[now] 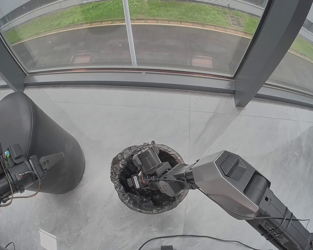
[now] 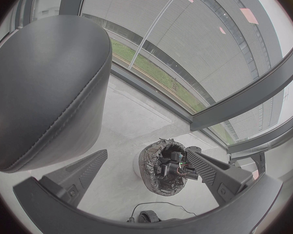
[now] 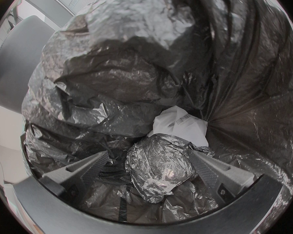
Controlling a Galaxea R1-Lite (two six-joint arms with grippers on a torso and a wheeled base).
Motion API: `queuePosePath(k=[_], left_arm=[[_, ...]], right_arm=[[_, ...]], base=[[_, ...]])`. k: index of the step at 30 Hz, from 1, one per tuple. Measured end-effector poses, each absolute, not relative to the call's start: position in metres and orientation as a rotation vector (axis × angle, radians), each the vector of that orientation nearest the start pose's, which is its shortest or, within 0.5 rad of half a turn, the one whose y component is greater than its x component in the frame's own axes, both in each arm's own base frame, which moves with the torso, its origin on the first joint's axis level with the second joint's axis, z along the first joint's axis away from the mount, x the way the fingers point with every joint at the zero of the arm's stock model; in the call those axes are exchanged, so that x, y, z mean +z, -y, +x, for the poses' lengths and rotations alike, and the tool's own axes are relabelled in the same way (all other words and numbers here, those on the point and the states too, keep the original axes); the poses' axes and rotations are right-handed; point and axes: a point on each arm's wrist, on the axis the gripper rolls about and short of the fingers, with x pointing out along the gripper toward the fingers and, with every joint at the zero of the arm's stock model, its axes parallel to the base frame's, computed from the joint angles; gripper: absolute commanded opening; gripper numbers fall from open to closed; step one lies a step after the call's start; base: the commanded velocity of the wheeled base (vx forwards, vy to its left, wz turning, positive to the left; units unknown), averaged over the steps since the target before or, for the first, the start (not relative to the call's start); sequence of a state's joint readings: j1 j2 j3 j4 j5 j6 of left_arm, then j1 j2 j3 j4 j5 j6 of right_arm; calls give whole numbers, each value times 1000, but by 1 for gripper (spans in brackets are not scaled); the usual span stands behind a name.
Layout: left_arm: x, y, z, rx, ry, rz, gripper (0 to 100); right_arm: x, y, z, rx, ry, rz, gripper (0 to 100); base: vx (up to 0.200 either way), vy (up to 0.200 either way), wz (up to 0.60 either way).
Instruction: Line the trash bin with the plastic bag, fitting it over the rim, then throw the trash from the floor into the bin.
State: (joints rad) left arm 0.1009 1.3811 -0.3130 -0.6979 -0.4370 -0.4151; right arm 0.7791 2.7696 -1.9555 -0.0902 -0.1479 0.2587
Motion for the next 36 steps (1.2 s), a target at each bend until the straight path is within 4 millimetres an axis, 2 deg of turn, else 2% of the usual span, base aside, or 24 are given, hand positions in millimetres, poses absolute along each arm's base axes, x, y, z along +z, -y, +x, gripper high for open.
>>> queuePosePath(k=[11,22,28,32,36], left_arm=[[142,-9,187,-254,-424,-506,100],[142,-9,186,-255,-424,-507,100],[142,-9,185,-256,-420,-506,100],[143,-9,184,-259,-414,-506,100],[147,-8,181,-262,-399,-503,100]], right_arm=[[-31,-371,380,503,-731,-65,100],[22,-368,362,499,-745,-41,100],[39,-352,341,475,-780,-84,100],[49,-335,325,448,-807,-112,100],[68,-312,307,428,-820,-122,100]], base=[[0,0,0],[0,0,0],[0,0,0],[0,0,0],[0,0,0]])
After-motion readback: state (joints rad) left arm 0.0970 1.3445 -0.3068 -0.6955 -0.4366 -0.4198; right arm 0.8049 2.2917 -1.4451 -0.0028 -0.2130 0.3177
